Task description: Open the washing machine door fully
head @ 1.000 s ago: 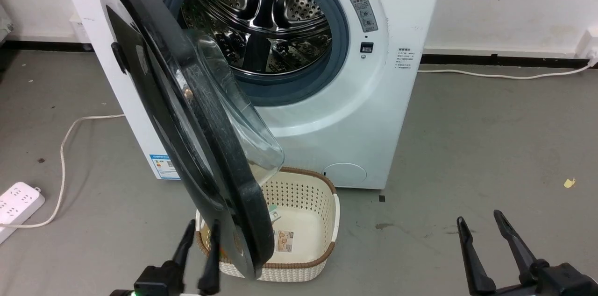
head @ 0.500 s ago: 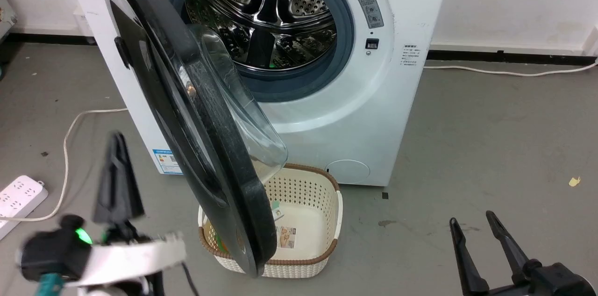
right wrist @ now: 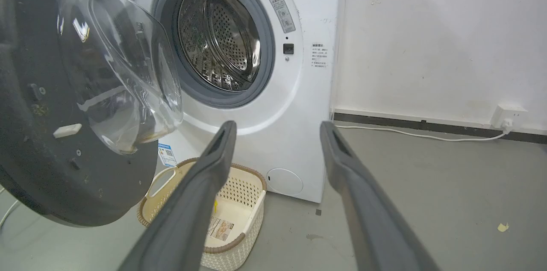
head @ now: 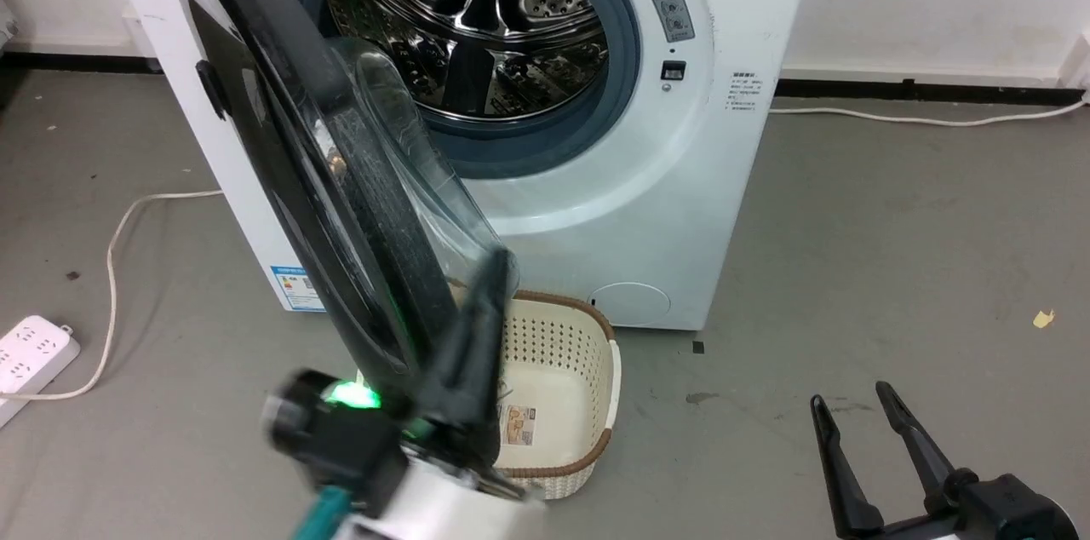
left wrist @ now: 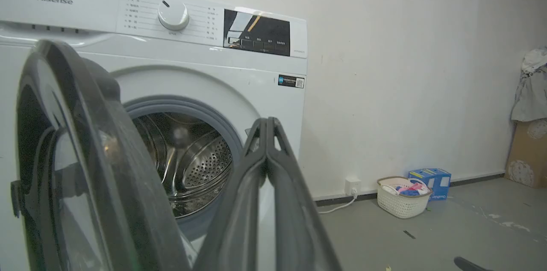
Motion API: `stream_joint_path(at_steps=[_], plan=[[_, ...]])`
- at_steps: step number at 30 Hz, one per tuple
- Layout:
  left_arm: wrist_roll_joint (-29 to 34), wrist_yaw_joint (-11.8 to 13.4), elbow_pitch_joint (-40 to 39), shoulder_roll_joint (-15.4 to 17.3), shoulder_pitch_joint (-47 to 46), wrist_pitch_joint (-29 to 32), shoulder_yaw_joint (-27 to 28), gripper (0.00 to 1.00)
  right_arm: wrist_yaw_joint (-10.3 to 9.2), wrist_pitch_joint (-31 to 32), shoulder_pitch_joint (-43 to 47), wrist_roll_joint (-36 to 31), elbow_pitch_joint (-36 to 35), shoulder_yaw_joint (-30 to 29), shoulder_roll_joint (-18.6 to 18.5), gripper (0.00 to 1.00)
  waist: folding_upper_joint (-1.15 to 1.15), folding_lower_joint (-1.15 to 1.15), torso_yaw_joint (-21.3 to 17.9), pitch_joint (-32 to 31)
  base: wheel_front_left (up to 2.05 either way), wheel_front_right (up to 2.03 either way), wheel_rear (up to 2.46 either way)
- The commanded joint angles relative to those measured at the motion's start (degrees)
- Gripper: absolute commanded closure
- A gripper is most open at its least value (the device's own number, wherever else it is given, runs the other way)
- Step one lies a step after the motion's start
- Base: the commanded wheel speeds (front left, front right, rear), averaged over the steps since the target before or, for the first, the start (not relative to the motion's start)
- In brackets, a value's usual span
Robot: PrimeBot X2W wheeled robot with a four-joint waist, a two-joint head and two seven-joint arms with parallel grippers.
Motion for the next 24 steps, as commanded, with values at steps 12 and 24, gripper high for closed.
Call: stream_joint_path(at_steps=[12, 24], plan=[[-6.35, 2.53, 19.76, 0.12, 1.31, 2.17, -4.6, 1.0, 0.06, -0.25, -1.48, 0.68, 0.9, 0.5, 0.28, 0.0, 0.0, 0.0, -0.46, 0.99, 0.0, 0.0, 0.0], [-7.23, 2.9, 27.18, 0.99, -0.61, 0.07, -3.07, 1.0, 0.06, -0.25, -0.91, 1.32, 1.24, 0.13, 0.28, 0.0, 0.0, 0.0, 4.86, 0.8, 0.0, 0.0, 0.0]])
